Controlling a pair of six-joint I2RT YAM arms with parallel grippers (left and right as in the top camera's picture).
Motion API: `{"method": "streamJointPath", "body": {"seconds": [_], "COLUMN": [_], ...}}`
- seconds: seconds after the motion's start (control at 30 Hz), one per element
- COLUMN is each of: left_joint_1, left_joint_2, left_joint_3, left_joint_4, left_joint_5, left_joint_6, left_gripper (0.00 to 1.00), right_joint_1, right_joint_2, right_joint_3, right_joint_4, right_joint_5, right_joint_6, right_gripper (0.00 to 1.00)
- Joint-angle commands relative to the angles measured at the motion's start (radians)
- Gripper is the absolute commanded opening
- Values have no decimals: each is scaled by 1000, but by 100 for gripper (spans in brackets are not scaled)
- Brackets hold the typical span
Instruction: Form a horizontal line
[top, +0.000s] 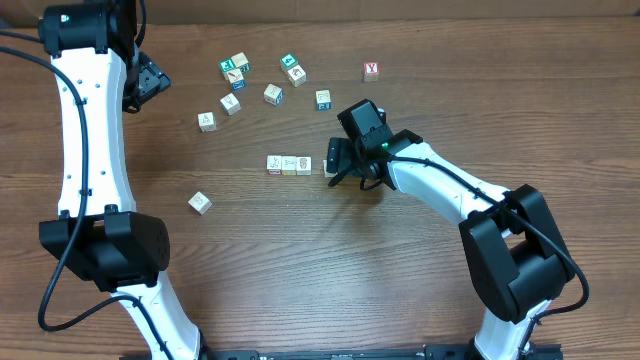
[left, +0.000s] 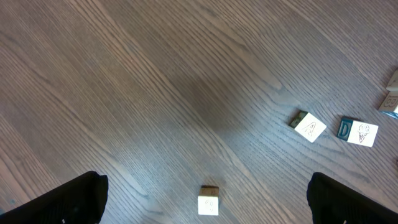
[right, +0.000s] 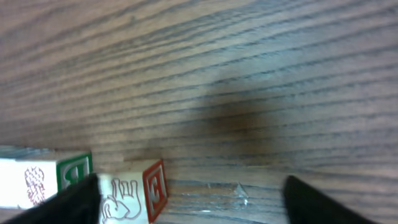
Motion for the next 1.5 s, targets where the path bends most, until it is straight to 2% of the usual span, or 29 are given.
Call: {"method": "streamJointPath", "body": {"seconds": [0.0, 0.1, 0.2, 0.23, 0.33, 1.47], "left_joint_1": [-7, -9, -9, -9, -6, -6], "left_joint_2": [-8, -8, -8, -8, -8, -8], "left_joint_3": [13, 13, 13, 13, 13, 13], "left_joint_4": [-2, -2, -2, -2, -2, -2], "left_joint_5": [0, 0, 0, 0, 0, 0], "left_joint_6": [22, 22, 22, 22, 22, 22], "left_gripper": [100, 100, 100, 100, 100, 100], "right_joint_1": [1, 1, 1, 1, 1, 1], "right_joint_2": [-28, -28, -27, -27, -23, -8], "right_joint_3": [5, 2, 1, 1, 1, 0], "right_joint_4": [0, 0, -3, -3, -5, -14], "right_joint_5": [10, 10, 10, 10, 10, 10], "right_joint_6": [-3, -3, -3, -3, -2, -3], "right_gripper": [70, 49, 21, 15, 4, 4]}}
